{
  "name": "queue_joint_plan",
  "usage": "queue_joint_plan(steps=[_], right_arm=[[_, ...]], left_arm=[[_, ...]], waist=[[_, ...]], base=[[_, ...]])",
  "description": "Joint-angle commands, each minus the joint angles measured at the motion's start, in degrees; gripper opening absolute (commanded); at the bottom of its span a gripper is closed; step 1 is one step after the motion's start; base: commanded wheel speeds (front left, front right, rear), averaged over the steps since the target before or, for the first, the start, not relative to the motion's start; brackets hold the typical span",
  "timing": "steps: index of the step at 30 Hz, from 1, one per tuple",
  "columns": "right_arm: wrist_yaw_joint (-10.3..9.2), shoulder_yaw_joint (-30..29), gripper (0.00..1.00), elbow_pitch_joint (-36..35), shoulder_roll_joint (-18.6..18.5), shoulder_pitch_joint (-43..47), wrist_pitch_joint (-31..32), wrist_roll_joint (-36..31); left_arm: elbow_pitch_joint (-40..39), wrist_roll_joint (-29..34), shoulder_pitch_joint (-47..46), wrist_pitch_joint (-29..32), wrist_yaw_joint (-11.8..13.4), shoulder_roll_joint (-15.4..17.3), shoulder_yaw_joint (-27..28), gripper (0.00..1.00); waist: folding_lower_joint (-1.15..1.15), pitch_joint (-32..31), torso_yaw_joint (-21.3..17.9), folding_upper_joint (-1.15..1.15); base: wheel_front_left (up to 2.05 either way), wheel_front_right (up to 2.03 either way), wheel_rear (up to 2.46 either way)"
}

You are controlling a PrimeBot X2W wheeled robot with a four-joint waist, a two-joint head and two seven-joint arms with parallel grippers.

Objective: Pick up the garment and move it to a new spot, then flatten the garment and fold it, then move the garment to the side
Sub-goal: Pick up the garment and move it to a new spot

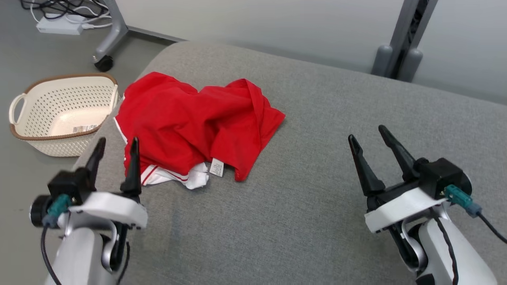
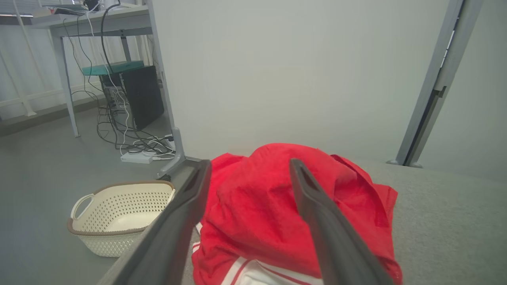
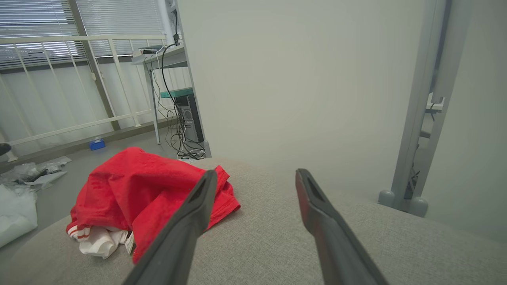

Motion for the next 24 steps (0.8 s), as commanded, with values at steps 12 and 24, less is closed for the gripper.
queue_joint_plan(steps=[12, 24], right_arm=[[0.01, 0.03, 1.0, -7.89, -2.31, -4.59, 4.06, -2.2], [0.01, -0.99, 1.0, -8.74, -2.0, -4.03, 4.06, -3.0]], left_arm=[[10.51, -7.27, -21.99, 21.34, -4.74, 8.8, -2.52, 1.0], [13.88, -13.4, -28.55, 33.83, -4.91, 14.4, -10.01, 1.0]], waist=[[0.0, 12.76, -6.19, 0.0], [0.0, 16.58, -8.77, 0.0]], base=[[0.0, 0.0, 0.0], [0.0, 0.0, 0.0]])
